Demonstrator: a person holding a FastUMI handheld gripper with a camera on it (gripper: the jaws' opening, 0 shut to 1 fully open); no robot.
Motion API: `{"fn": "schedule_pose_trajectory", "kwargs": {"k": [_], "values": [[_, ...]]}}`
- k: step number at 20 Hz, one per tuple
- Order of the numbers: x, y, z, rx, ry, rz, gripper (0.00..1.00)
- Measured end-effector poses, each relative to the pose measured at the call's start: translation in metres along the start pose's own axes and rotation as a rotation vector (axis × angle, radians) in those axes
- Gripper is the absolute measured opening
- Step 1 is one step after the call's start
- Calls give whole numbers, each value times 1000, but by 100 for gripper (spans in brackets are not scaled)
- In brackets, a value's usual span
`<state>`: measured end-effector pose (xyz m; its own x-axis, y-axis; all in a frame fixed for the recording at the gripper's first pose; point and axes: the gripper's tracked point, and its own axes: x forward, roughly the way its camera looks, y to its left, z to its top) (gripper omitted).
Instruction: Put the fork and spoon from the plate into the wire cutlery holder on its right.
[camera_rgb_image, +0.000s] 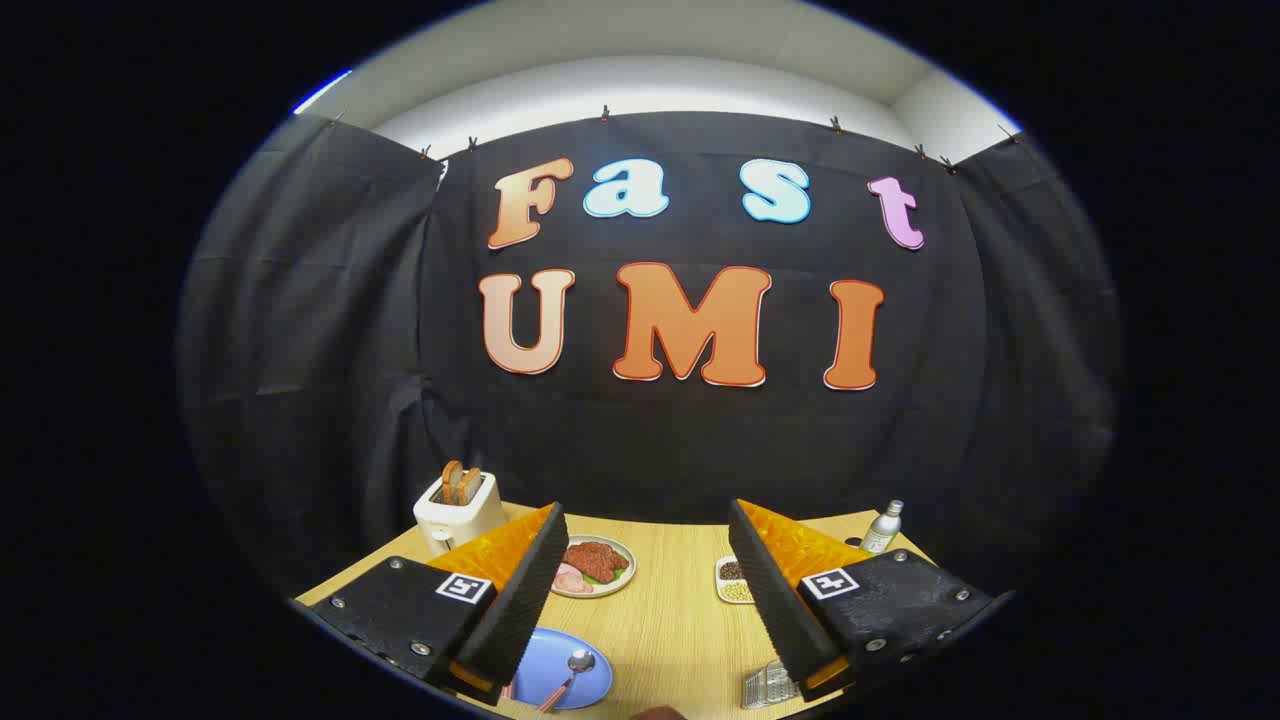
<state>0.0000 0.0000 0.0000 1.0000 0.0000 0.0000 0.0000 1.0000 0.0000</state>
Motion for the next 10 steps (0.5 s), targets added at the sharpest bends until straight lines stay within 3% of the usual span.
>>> {"fn": "schedule_pose_trajectory", "kwargs": {"k": [10], "values": [[-4,-20,-4,2,16,-12,97]]}}
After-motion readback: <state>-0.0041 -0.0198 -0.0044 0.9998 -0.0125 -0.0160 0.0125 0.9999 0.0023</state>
